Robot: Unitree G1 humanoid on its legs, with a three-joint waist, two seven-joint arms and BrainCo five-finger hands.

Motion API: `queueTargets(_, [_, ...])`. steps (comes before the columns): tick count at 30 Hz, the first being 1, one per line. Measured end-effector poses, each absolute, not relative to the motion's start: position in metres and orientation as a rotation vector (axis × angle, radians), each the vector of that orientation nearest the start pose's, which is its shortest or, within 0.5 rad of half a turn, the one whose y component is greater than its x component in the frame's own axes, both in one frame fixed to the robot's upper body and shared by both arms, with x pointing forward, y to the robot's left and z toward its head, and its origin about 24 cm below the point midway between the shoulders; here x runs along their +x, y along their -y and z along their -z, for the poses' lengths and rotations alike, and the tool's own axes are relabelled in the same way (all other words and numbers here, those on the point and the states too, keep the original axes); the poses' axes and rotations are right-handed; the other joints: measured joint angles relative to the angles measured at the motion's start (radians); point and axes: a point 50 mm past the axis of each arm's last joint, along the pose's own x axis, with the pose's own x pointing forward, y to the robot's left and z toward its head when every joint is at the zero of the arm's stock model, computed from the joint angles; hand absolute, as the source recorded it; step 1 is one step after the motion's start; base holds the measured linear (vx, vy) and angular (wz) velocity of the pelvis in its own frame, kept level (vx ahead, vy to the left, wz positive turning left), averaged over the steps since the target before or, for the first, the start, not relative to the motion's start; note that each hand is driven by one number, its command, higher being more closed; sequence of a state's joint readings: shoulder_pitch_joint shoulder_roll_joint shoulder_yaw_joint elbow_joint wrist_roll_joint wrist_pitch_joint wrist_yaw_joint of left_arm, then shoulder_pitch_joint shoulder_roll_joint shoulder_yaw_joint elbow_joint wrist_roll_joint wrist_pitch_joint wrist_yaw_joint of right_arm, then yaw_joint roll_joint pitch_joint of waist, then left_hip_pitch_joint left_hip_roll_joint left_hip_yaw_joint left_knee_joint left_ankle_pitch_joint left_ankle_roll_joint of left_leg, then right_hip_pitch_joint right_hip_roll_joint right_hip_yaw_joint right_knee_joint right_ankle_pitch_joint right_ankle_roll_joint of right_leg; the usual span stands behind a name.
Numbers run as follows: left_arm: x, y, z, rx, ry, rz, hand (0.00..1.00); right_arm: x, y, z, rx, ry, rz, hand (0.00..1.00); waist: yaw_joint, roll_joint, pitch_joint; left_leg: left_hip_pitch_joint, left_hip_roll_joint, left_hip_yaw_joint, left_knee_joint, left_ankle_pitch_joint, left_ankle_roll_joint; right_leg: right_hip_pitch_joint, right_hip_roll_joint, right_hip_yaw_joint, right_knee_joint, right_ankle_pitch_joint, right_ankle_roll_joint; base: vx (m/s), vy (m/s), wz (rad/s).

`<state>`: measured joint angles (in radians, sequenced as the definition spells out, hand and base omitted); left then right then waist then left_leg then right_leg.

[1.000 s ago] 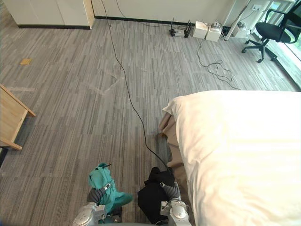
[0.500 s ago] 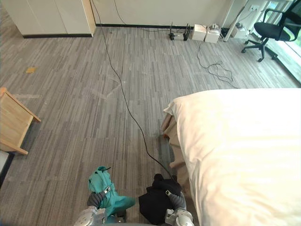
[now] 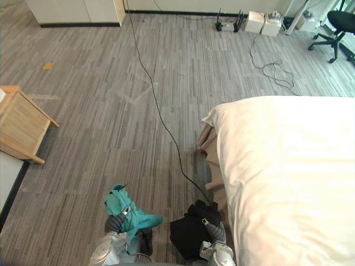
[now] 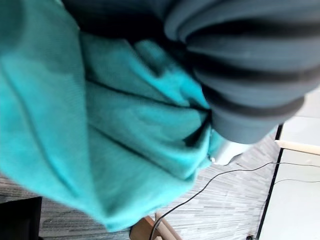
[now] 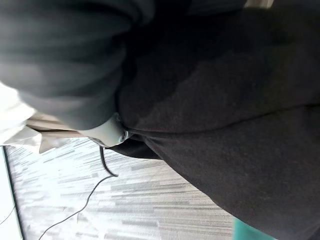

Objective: Tidy the bed and pick cloth on bed and put in laundry

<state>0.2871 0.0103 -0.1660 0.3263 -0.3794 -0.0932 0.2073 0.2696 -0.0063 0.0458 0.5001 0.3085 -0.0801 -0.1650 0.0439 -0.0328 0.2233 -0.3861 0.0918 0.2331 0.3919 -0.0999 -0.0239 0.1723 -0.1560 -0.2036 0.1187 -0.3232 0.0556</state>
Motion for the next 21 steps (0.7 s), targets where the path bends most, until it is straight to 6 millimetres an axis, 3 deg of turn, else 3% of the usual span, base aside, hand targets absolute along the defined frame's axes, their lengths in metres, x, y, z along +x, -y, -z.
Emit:
queueTargets(1, [0.15,-0.141,0.084,-0.302,-0.571,-0.247,1.0,0.129,0.167,0.115,0.223,-0.725,0.326,1.0,-0.001,-0.012,-0.01,0.009,-0.023,0.027,0.008,-0.005,0.036,0.011,-0.023,0.041,-0.011,0.02,0.009,0.33,0.184,-0.1])
queueTargets(2, [0.152,-0.142,0.084,-0.301,-0.566,-0.249,1.0,0.129,0.167,0.115,0.221,-0.723,0.326,1.0,-0.003,-0.013,-0.009,0.008,-0.024,0.034,0.012,-0.015,0.042,0.007,-0.026,0.056,-0.01,0.03,-0.003,0.42,0.238,-0.14])
queueTargets(3, [0.157,-0.144,0.081,-0.299,-0.548,-0.258,1.0,0.128,0.166,0.115,0.223,-0.724,0.32,1.0,0.002,-0.016,-0.012,0.004,-0.031,0.038,0.031,-0.038,0.072,-0.012,-0.042,0.097,0.009,0.078,0.037,0.3,0.155,-0.11])
queueTargets(5, [0.157,-0.144,0.08,-0.295,-0.544,-0.257,1.0,0.124,0.163,0.117,0.221,-0.739,0.312,1.0,-0.003,-0.041,-0.024,0.041,-0.065,0.063,0.017,-0.065,0.09,-0.036,-0.075,0.145,0.097,0.085,0.047,0.49,0.233,-0.11])
queueTargets(6, [0.156,-0.143,0.081,-0.293,-0.551,-0.251,1.0,0.122,0.166,0.12,0.217,-0.753,0.319,1.0,-0.013,-0.044,-0.023,0.103,-0.085,0.076,-0.014,-0.093,0.096,-0.098,-0.093,0.176,0.274,0.118,0.074,0.47,0.197,-0.13])
queueTargets(7, [0.155,-0.142,0.082,-0.292,-0.555,-0.248,1.0,0.121,0.166,0.121,0.216,-0.76,0.323,1.0,-0.019,-0.043,-0.024,0.129,-0.093,0.074,-0.03,-0.1,0.097,-0.12,-0.096,0.188,0.344,0.139,0.073,0.54,0.241,-0.15])
queueTargets(8, [0.153,-0.14,0.084,-0.282,-0.566,-0.235,1.0,0.118,0.168,0.123,0.218,-0.772,0.334,1.0,-0.032,-0.042,-0.023,0.215,-0.114,0.073,-0.092,-0.112,0.102,-0.208,-0.106,0.215,0.57,0.258,0.066,0.43,0.185,0.13])
queueTargets(9, [0.153,-0.139,0.084,-0.272,-0.568,-0.218,1.0,0.118,0.169,0.122,0.22,-0.765,0.334,1.0,-0.054,-0.039,-0.023,0.288,-0.132,0.056,-0.14,-0.125,0.108,-0.313,-0.12,0.217,0.821,0.319,0.038,0.53,0.202,0.21])
queueTargets(10, [0.153,-0.14,0.084,-0.268,-0.57,-0.219,1.0,0.119,0.169,0.122,0.221,-0.759,0.333,1.0,-0.06,-0.04,-0.022,0.313,-0.138,0.048,-0.15,-0.127,0.108,-0.345,-0.123,0.211,0.891,0.309,0.026,0.38,0.095,0.39])
queueTargets(12, [0.153,-0.145,0.085,-0.25,-0.571,-0.23,1.0,0.125,0.172,0.116,0.22,-0.716,0.338,1.0,-0.086,-0.027,-0.013,0.444,-0.145,-0.012,-0.221,-0.129,0.109,-0.474,-0.111,0.137,1.055,0.203,-0.004,0.49,0.021,0.52])
queueTargets(14, [0.154,-0.145,0.087,-0.245,-0.576,-0.232,1.0,0.129,0.173,0.113,0.222,-0.686,0.34,1.0,-0.094,-0.018,-0.007,0.497,-0.13,-0.056,-0.235,-0.129,0.108,-0.542,-0.08,0.096,1.011,0.132,-0.006,0.49,-0.101,0.72])
queueTargets(15, [0.154,-0.144,0.091,-0.239,-0.598,-0.231,1.0,0.133,0.174,0.11,0.223,-0.662,0.339,1.0,-0.104,-0.007,0.001,0.533,-0.107,-0.083,-0.235,-0.129,0.108,-0.585,-0.054,0.067,0.907,0.096,-0.005,0.44,-0.167,0.82])
queueTargets(16, [0.154,-0.144,0.092,-0.237,-0.604,-0.231,1.0,0.136,0.174,0.109,0.222,-0.652,0.336,1.0,-0.107,-0.003,0.005,0.546,-0.099,-0.084,-0.236,-0.13,0.106,-0.594,-0.046,0.062,0.866,0.092,-0.006,0.45,-0.204,0.83])
queueTargets(17, [0.156,-0.143,0.093,-0.236,-0.605,-0.229,1.0,0.141,0.175,0.106,0.225,-0.634,0.336,1.0,-0.112,0.014,0.015,0.579,-0.067,-0.1,-0.239,-0.144,0.081,-0.634,-0.016,0.055,0.729,0.095,-0.003,0.47,-0.247,0.69])
queueTargets(18, [0.156,-0.142,0.094,-0.233,-0.611,-0.231,1.0,0.147,0.176,0.103,0.229,-0.614,0.34,1.0,-0.112,0.024,0.021,0.605,-0.036,-0.117,-0.248,-0.161,0.052,-0.666,0.01,0.063,0.529,0.136,0.001,0.49,-0.276,0.67])
queueTargets(19, [0.155,-0.143,0.095,-0.227,-0.614,-0.232,1.0,0.148,0.176,0.103,0.232,-0.612,0.342,1.0,-0.11,0.026,0.022,0.615,-0.029,-0.122,-0.254,-0.166,0.044,-0.667,0.017,0.073,0.436,0.167,0.001,0.53,-0.343,0.67])
queueTargets(20, [0.154,-0.146,0.097,-0.218,-0.624,-0.239,1.0,0.148,0.176,0.103,0.238,-0.612,0.343,1.0,-0.112,0.019,0.018,0.635,-0.022,-0.135,-0.264,-0.182,0.018,-0.662,0.025,0.102,0.25,0.258,-0.002,0.59,-0.374,0.58])
queueTargets(21, [0.152,-0.144,0.101,-0.22,-0.647,-0.25,1.0,0.151,0.178,0.101,0.228,-0.601,0.343,1.0,-0.109,0.053,0.027,0.668,0.02,-0.146,-0.269,-0.205,-0.023,-0.641,0.066,0.097,0.214,0.411,-0.052,0.78,-0.489,0.16])
